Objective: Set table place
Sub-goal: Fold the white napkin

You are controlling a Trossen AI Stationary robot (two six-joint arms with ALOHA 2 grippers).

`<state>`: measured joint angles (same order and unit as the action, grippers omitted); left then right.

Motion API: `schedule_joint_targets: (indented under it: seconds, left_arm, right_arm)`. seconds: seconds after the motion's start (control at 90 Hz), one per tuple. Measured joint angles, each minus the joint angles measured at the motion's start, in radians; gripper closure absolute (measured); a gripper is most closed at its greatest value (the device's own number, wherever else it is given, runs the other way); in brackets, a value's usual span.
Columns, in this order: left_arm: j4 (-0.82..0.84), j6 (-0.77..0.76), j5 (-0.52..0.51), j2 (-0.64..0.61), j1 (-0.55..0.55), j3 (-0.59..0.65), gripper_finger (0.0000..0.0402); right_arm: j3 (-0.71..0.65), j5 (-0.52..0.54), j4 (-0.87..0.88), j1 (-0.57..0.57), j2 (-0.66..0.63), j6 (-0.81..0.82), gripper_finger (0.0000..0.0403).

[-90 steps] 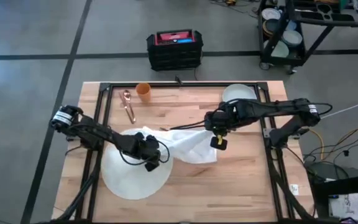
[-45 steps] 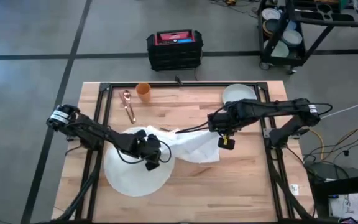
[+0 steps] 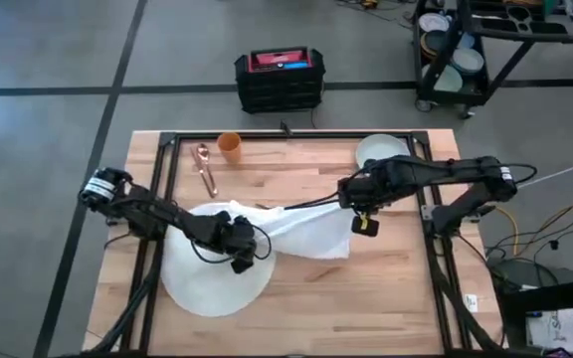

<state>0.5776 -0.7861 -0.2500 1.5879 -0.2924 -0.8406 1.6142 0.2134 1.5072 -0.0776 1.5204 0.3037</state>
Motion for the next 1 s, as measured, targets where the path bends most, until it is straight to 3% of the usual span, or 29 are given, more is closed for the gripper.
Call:
schedule_joint_targets:
  seconds: [0.322,0.411,0.733,1.0]
  left_arm:
    - [-0.074,-0.006,0.068,-0.003,0.0,-0.011,0.0178]
    - [-0.049,0.002,0.088,-0.004,0.001,-0.024,0.0147]
    - [0.045,-0.005,0.075,-0.052,0.002,-0.104,0.0181]
    - [0.165,0.018,-0.006,-0.148,0.003,-0.179,0.0169]
  right_arm:
    - [0.0,0.02,0.0,0.0,-0.001,-0.001,0.0403]
    - [0.0,0.024,0.0,0.0,-0.001,-0.006,0.0403]
    - [0.0,0.024,-0.001,0.0,-0.001,-0.003,0.0403]
    - [0.0,0.069,-0.001,0.001,-0.001,-0.006,0.0403]
